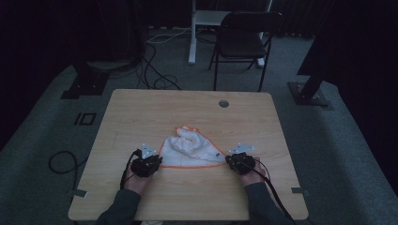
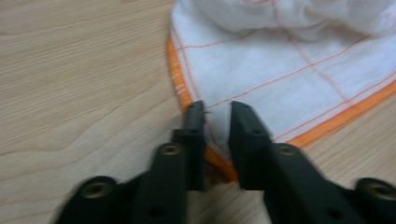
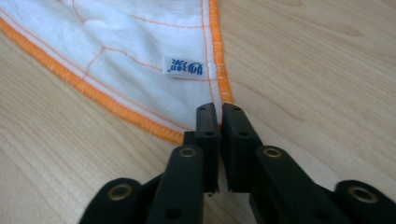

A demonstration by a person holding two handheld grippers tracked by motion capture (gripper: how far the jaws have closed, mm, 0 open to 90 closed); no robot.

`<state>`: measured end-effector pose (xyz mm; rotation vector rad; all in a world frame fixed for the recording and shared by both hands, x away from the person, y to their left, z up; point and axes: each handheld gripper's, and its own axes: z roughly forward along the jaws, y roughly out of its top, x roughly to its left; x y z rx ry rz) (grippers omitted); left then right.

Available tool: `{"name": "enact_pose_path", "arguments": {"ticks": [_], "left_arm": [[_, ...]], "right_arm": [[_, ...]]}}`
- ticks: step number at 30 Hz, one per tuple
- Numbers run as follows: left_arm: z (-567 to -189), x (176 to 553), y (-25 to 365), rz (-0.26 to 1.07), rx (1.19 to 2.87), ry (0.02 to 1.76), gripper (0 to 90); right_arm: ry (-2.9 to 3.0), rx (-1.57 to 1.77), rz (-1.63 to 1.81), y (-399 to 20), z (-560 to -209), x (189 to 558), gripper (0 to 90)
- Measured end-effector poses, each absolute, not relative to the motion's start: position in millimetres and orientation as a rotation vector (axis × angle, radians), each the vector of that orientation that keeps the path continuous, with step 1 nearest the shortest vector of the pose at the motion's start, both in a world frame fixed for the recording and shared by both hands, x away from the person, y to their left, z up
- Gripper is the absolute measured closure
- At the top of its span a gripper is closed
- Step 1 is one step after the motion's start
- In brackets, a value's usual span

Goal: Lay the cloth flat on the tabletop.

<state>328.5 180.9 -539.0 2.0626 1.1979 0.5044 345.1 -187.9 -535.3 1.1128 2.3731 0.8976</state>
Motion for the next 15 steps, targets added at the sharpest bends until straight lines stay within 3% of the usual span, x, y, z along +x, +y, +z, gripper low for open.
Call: {"name": "enact_pose_path", "arguments": {"ticks": [6,15], "left_arm": [[-536.4,333.1,178.1,0.502,2.057,1.175,70.2],[-534.0,349.0,174.1,0.528,2.059,1.162,73.3]], "right_arm": [[2.357,1.063,0.934,-181.2,-529.4,349.9,78.0],[2.365,0.985,0.972,-155.1,-523.7,370.5,78.3]]}}
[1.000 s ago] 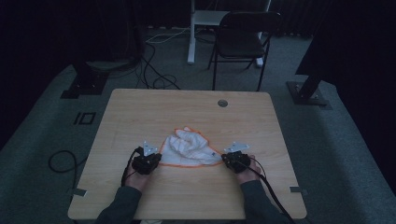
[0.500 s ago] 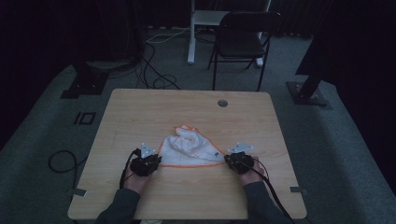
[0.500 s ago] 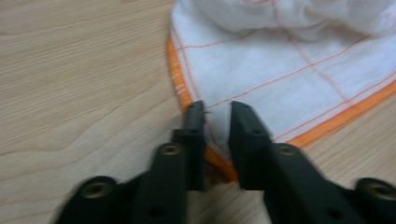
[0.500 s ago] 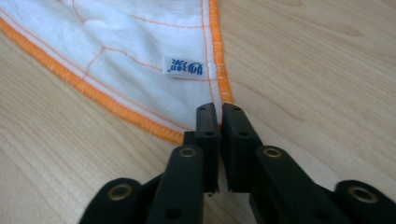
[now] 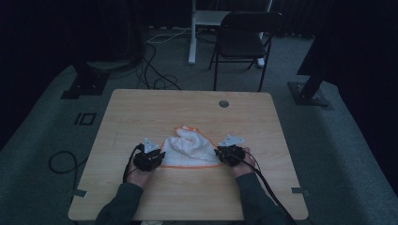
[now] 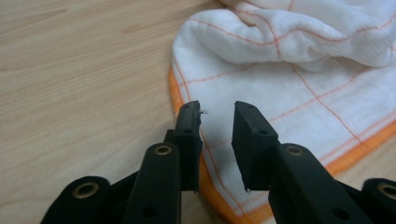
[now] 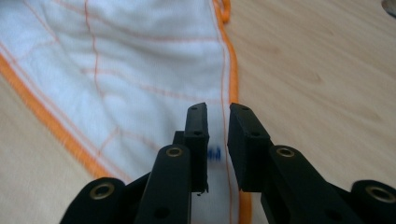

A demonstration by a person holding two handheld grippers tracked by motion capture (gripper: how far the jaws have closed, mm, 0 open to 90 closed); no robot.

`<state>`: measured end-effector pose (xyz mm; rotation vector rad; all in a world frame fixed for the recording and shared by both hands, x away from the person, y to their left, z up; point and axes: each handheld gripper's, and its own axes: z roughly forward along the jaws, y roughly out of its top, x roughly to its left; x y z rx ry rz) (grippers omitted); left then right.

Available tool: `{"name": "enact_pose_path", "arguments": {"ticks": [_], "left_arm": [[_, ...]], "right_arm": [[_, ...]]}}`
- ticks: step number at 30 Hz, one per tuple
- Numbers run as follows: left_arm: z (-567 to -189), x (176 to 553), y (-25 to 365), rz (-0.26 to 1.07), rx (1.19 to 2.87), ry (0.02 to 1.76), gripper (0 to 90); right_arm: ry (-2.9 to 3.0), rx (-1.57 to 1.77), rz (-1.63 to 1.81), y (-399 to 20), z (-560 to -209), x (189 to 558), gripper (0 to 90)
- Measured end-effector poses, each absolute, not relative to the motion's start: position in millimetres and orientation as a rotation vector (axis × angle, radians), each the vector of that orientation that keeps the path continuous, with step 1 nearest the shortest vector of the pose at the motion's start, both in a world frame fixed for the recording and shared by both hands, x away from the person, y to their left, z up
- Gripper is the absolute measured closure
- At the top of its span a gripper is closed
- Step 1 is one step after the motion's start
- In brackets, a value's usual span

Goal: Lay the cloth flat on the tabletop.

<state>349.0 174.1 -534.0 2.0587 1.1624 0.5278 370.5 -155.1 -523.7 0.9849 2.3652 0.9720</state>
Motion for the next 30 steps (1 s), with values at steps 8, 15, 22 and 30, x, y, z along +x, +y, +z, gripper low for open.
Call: {"name": "enact_pose_path", "arguments": {"ticks": [8,15,22,30], "left_arm": [[-534.5,364.2,170.6,0.557,2.062,1.165,74.4],[-540.1,371.8,166.9,0.554,2.082,1.166,75.8],[-539.8,370.5,167.3,0.545,2.09,1.167,79.5],[-539.9,361.0,172.0,0.515,2.078,1.174,80.6]], "right_arm": [[2.394,0.952,0.975,-138.6,-525.6,390.3,83.6],[2.419,0.978,0.956,-133.0,-534.4,403.2,86.0],[2.431,0.985,0.941,-133.6,-536.4,403.3,87.2],[2.429,1.007,0.923,-141.6,-535.7,393.8,87.9]]}}
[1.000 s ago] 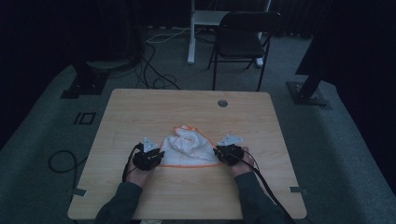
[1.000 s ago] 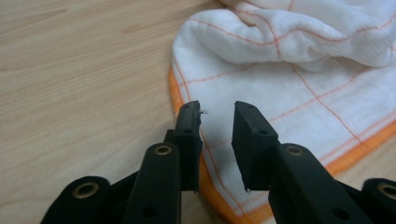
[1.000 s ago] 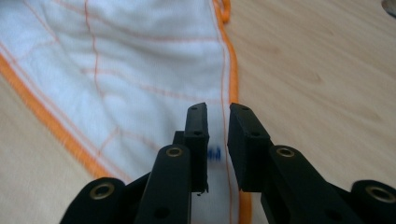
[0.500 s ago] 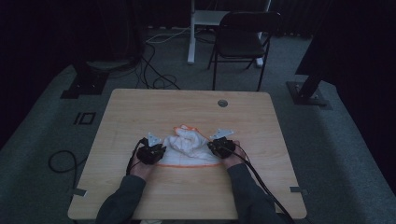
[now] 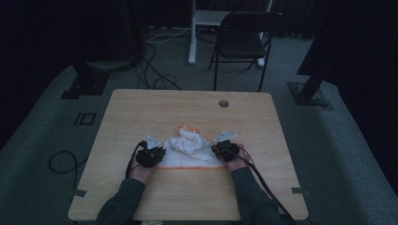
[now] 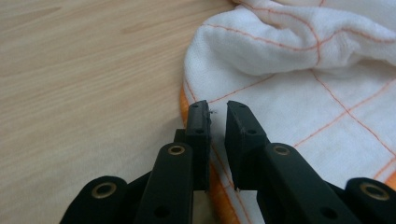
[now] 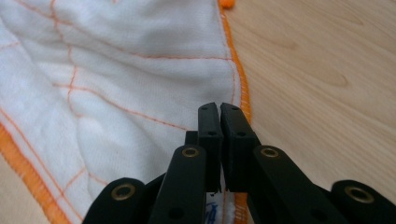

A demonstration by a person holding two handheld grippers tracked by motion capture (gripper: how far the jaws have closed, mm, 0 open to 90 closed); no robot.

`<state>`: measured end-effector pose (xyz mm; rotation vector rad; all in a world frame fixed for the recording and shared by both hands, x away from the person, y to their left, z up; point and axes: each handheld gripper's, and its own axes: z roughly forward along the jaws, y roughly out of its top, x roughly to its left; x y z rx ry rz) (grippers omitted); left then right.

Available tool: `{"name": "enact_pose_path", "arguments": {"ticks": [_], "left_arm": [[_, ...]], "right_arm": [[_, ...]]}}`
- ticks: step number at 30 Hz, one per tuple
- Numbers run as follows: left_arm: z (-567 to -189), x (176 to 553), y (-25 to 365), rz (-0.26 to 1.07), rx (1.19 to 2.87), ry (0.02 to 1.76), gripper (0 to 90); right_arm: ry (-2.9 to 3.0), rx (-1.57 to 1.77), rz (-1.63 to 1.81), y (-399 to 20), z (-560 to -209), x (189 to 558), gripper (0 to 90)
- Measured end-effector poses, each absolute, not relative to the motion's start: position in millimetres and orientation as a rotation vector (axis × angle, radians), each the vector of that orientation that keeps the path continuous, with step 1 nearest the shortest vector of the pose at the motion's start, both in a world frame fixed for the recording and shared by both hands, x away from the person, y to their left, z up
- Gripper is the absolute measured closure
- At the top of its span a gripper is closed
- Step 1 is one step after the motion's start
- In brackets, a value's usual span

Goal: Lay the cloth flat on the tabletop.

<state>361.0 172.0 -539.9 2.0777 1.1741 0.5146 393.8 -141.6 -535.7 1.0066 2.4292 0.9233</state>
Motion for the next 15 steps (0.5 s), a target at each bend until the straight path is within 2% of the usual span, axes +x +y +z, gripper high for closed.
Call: {"name": "enact_pose_path", "arguments": {"ticks": [15], "left_arm": [[-539.7,336.5,176.5,0.492,2.07,1.184,80.9]], "right_arm": [[2.435,1.014,0.872,-162.9,-533.7,361.9,88.6]]}}
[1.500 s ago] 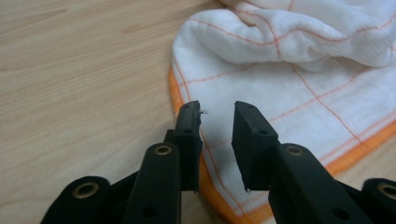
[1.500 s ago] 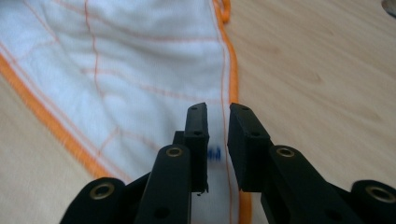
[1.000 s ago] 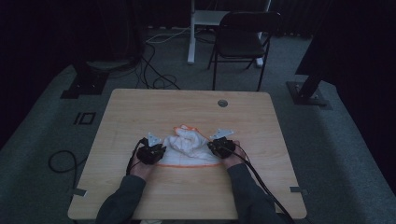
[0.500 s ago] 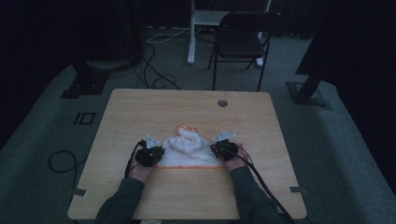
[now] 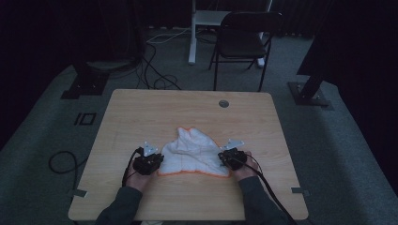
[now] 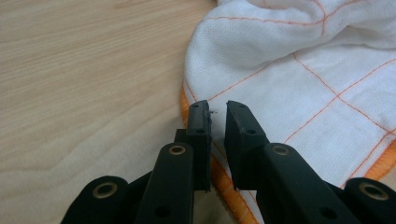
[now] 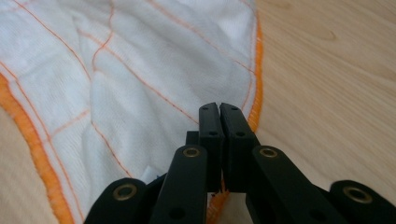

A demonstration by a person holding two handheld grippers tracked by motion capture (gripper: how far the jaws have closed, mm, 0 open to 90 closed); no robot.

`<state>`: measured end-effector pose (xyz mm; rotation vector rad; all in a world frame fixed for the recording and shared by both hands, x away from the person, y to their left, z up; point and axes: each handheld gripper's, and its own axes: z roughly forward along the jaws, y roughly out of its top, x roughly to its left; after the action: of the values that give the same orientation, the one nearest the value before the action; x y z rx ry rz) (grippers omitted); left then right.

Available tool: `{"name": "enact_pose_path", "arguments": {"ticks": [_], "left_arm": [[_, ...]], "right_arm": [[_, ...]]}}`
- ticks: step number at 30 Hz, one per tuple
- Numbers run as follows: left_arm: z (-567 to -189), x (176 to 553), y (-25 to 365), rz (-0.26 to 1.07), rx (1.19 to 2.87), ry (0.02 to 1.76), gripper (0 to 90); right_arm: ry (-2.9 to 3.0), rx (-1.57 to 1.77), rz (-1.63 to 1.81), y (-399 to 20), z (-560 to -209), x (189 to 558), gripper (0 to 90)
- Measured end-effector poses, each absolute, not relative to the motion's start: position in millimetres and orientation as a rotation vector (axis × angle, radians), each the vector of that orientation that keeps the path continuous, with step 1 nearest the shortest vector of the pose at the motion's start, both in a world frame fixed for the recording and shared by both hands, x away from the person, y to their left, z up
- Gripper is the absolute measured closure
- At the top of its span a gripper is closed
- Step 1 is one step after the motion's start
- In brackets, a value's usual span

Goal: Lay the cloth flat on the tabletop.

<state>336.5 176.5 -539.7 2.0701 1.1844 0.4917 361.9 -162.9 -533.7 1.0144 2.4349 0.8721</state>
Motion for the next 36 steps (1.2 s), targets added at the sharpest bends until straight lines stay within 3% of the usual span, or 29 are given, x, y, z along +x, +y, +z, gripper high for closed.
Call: {"name": "enact_pose_path", "arguments": {"ticks": [12,24,36], "left_arm": [[-534.8,331.1,176.6,0.49,2.077,1.173,79.0],[-531.7,342.8,175.4,0.52,2.073,1.172,78.2],[-538.9,346.2,173.7,0.509,2.083,1.178,78.5]], "right_arm": [[2.429,1.016,0.858,-170.0,-530.6,357.5,85.4],[2.382,0.988,0.902,-158.0,-523.0,386.3,84.9],[2.388,1.01,0.905,-145.5,-536.7,416.2,84.7]]}}
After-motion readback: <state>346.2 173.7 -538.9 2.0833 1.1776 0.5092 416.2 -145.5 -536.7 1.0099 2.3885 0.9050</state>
